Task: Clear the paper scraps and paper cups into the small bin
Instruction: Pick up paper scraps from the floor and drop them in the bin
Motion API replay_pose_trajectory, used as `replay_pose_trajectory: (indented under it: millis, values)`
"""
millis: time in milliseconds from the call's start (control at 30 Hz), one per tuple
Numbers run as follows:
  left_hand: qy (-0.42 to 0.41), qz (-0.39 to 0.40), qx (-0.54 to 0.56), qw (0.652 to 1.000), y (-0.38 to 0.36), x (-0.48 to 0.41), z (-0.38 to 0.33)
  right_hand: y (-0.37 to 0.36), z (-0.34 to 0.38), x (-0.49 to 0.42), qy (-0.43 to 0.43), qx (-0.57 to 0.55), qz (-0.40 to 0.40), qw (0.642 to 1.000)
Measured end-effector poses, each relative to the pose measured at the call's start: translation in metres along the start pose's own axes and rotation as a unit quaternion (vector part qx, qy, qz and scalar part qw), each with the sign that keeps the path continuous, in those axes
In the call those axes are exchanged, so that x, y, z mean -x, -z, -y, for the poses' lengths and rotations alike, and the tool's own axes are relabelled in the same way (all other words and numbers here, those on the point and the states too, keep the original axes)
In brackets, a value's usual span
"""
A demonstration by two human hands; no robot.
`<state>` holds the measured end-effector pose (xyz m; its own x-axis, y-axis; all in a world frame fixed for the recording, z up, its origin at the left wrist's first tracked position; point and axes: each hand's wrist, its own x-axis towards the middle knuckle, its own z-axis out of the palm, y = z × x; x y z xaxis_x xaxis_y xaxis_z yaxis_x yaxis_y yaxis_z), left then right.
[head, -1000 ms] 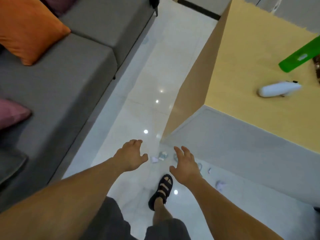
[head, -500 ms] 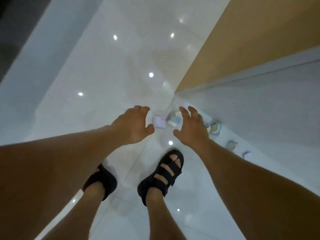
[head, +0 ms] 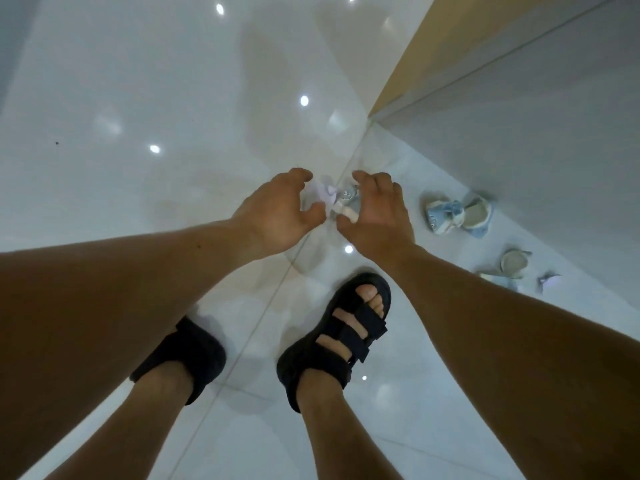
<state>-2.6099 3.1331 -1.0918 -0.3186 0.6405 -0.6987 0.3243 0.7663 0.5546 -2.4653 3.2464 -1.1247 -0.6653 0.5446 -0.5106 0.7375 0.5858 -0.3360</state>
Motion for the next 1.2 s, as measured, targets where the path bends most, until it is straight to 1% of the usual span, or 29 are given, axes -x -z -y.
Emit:
replay_pose_trajectory:
  millis: [67,167,233,300,367,433,500,567,633,900,1000,1067,1200]
  values:
    - [-0.003,0.015,0.039,0.999,0.010,0.006,-0.011,0.014,0.021,0.011,0.048,-0.064,-0.027,0.996]
    - [0.008,0.038,0.091,0.995,0.029,0.012,-0.024,0.035,0.052,0.018,0.114,-0.111,-0.056,0.986]
    - [0.003,0.029,0.103,0.994,0.040,0.014,-0.027,0.047,0.068,0.018,0.141,-0.133,-0.055,0.980]
    - [0.002,0.015,0.109,0.994,0.047,0.015,-0.024,0.052,0.079,0.016,0.148,-0.147,-0.045,0.977]
    - [0.010,0.001,0.110,0.994,0.053,0.015,-0.016,0.049,0.080,0.012,0.142,-0.147,-0.028,0.978]
    - [0.031,-0.019,0.101,0.994,0.056,0.013,0.000,0.040,0.071,0.006,0.115,-0.120,0.000,0.986]
    - [0.060,-0.033,0.077,0.995,0.057,0.011,0.022,0.028,0.055,-0.003,0.072,-0.053,0.039,0.995]
    - [0.085,-0.038,0.059,0.994,0.055,0.010,0.046,0.014,0.042,-0.010,0.029,0.024,0.076,0.996]
    - [0.100,-0.037,0.058,0.993,0.052,0.011,0.066,-0.002,0.040,-0.017,0.021,0.050,0.090,0.994]
    - [0.114,-0.061,0.064,0.990,0.057,0.016,0.110,-0.047,0.087,-0.042,0.084,0.075,0.049,0.992]
    - [0.110,-0.066,0.069,0.989,0.065,0.020,0.117,-0.052,0.107,-0.046,0.074,0.065,0.054,0.994]
    - [0.107,-0.068,0.071,0.989,0.074,0.026,0.119,-0.047,0.115,-0.043,0.059,0.037,0.066,0.995]
    - [0.114,-0.075,0.090,0.987,0.102,0.049,0.113,-0.015,0.130,-0.027,0.019,-0.026,0.064,0.997]
